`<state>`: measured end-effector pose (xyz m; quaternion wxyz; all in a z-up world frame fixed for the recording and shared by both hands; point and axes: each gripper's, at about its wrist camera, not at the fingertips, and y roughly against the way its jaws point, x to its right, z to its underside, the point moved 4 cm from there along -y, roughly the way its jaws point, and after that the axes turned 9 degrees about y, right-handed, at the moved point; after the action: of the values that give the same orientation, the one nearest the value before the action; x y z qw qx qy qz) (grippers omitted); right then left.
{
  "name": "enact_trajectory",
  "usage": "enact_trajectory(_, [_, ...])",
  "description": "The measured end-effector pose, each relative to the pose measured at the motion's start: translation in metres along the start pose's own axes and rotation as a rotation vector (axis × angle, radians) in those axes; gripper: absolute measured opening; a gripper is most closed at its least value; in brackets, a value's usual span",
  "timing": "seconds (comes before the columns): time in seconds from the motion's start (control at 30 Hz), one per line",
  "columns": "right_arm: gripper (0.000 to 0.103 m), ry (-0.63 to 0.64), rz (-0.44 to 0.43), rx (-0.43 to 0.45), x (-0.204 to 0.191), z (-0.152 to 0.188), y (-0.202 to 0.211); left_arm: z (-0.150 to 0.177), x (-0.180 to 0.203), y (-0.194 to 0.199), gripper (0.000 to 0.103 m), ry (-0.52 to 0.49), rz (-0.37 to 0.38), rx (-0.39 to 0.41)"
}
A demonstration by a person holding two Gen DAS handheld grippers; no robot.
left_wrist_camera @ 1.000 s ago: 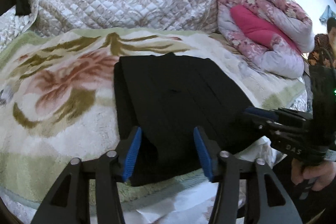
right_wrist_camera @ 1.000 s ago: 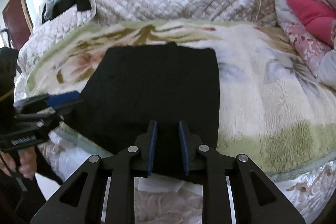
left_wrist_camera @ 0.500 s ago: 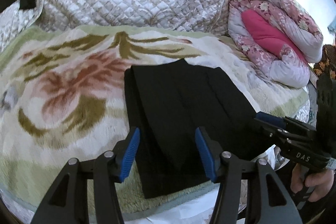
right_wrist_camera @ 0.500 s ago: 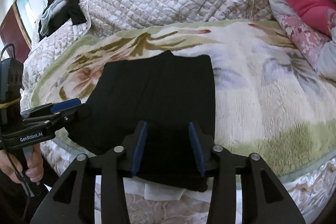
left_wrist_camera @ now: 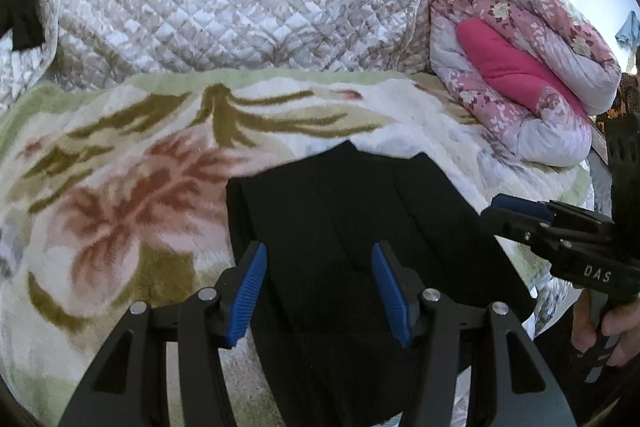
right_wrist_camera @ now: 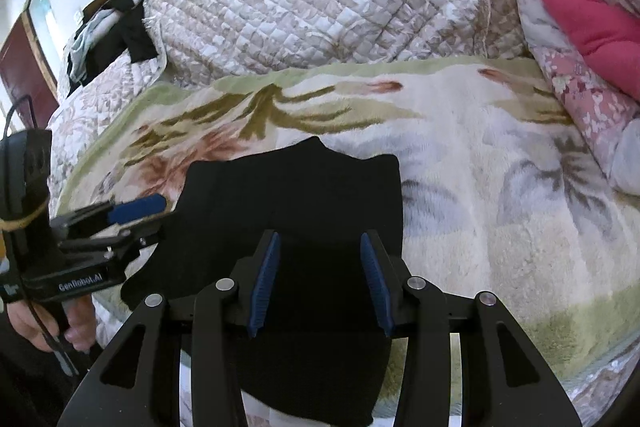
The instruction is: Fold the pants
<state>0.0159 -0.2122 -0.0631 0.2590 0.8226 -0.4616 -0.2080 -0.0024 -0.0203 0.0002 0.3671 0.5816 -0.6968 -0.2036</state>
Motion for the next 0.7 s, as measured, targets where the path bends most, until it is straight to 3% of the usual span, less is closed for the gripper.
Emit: enact_trajectory(0.7, [0.046, -0.147, -0.02, -0.014, 0.036, 0.017, -0.012, 0.003, -0.034, -0.01, 0.058, 0.15, 0.08, -0.042])
